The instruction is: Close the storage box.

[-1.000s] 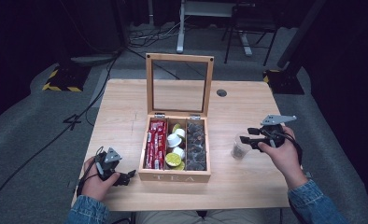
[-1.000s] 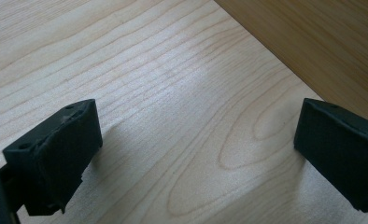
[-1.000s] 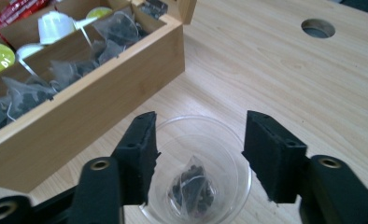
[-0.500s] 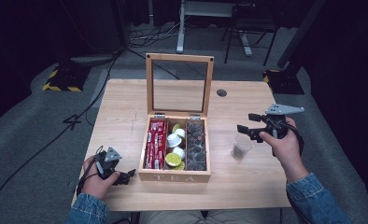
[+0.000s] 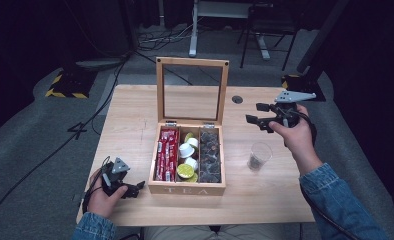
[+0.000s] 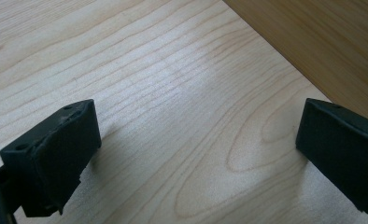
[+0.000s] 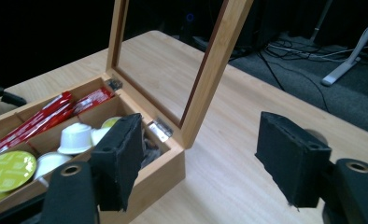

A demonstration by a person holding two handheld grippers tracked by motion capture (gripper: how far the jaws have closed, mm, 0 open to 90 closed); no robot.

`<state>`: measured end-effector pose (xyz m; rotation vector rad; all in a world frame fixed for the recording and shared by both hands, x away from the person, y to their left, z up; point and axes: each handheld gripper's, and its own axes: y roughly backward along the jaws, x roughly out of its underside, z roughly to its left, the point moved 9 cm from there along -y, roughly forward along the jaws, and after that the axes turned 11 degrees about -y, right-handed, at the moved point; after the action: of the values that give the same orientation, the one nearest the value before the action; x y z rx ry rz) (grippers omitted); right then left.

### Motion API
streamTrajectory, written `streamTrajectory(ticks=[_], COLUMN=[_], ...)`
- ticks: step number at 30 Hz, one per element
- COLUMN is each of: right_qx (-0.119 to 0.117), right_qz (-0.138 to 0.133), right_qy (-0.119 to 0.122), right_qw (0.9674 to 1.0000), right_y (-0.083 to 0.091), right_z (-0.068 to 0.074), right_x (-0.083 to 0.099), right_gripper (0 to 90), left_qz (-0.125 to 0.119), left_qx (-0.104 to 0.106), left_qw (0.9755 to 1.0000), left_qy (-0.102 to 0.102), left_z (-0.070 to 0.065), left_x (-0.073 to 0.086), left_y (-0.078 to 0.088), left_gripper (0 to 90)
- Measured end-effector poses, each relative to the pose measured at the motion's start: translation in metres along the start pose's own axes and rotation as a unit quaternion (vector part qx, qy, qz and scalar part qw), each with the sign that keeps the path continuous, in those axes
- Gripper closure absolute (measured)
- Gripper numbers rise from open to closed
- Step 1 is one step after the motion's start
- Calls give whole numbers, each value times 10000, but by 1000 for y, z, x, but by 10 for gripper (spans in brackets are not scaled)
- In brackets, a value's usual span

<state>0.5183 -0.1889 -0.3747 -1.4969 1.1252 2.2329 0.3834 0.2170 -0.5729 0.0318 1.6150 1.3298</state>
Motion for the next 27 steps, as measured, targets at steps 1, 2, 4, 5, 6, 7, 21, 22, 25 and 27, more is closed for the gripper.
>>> streamTrajectory(ticks=[1, 2, 4, 5, 6, 7, 21, 22, 25, 27], right_qx=[5, -35, -110, -142, -155, -146, -75, -102, -91, -98], right_qz=[-25, -80, -114, -107, -100, -86, -218, -204, -161, -141], right_qy=[-1, -65, -158, -223, -280, -294, -183, -212, -245, -299], right_qw=[10000, 9999, 9997, 9996, 9994, 9994, 9996, 9995, 9995, 9994], right_y=[-2, -6, -12, -16, -21, -23, -73, -77, -85, -89], right_z=[-1, -1, 0, 0, 0, 0, -19, -20, -24, -24], right_x=[-2, -7, -12, -15, -17, -18, -69, -72, -78, -82], right_gripper=[320, 317, 303, 298, 295, 291, 366, 392, 419, 430], left_qz=[-5, 0, 0, 0, -1, 1, 2, 10, -3, -7], left_qx=[-11, -16, -18, -21, -21, -19, -12, 3, -7, -9], left_qw=[10000, 10000, 10000, 10000, 10000, 10000, 10000, 10000, 10000, 10000], left_qy=[17, 23, 24, 26, 29, 26, 30, 31, 35, 35], left_z=[0, 0, 0, 0, 0, 0, 0, 0, 0, 0], left_x=[0, 0, 0, 0, 0, 0, 0, 0, 0, 0], left_y=[0, 0, 0, 0, 0, 0, 0, 1, 0, 0], left_gripper=[3, 3, 3, 3, 3, 4, 4, 4, 4, 4])
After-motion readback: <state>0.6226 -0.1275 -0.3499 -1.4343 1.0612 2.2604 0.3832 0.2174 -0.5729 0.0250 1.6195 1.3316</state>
